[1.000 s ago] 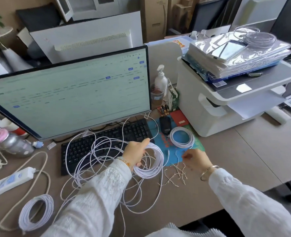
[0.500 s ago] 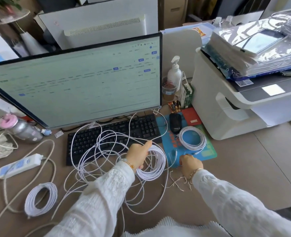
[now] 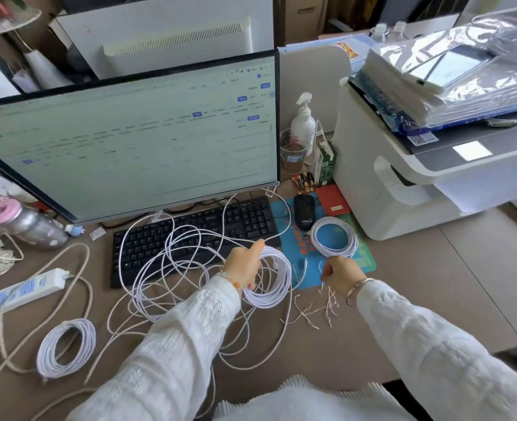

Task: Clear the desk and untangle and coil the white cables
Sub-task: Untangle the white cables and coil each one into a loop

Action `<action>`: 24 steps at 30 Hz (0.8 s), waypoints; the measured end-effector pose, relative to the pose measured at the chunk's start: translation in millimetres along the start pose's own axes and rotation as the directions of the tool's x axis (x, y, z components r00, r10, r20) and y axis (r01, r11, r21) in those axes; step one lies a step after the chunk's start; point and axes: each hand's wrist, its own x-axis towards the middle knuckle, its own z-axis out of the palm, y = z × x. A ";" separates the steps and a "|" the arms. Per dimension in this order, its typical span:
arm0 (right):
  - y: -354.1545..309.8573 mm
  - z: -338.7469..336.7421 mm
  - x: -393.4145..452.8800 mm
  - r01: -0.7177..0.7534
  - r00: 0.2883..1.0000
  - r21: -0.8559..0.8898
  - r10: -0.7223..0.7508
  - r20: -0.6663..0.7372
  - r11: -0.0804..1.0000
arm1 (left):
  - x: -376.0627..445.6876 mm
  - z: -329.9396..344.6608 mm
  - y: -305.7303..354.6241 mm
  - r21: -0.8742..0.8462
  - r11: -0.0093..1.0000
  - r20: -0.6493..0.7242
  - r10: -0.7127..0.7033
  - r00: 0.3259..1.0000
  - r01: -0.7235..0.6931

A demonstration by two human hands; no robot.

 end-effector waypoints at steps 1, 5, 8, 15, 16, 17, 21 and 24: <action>3.3 -3.4 -3.5 0.014 1.000 -0.005 -0.014 -0.018 1.000 | -1.3 2.0 0.3 -0.001 1.000 0.003 0.003 1.000 -0.003; 19.0 -8.2 -16.4 0.072 0.989 0.050 -0.065 -0.131 0.996 | -8.1 8.9 0.4 0.008 1.000 -0.001 0.020 1.000 -0.020; 26.1 -11.3 -24.5 0.066 0.978 0.170 -0.030 -0.206 0.983 | -12.3 13.0 0.2 0.028 0.999 0.002 0.026 1.000 -0.026; 20.4 -29.3 -57.7 0.140 0.957 0.584 0.042 -0.288 0.800 | -24.9 19.6 -0.1 -0.089 0.996 0.003 -0.021 1.000 0.022; 17.0 -32.3 -62.9 0.171 0.954 0.638 0.035 -0.297 0.750 | -25.6 20.1 -0.4 -0.120 0.992 0.002 -0.034 0.999 0.034; 12.9 -35.8 -68.4 0.205 0.950 0.667 0.018 -0.312 0.716 | -26.3 20.6 -0.2 -0.152 0.987 0.003 -0.044 0.999 0.044; -14.6 -49.3 -88.9 0.325 0.935 0.752 -0.077 -0.346 0.574 | -29.5 22.1 1.5 -0.251 0.964 0.024 -0.080 0.997 0.083; -35.7 -50.3 -98.3 0.370 0.928 0.801 -0.148 -0.342 0.470 | -37.4 23.8 7.6 -0.297 0.949 0.070 -0.085 0.994 0.102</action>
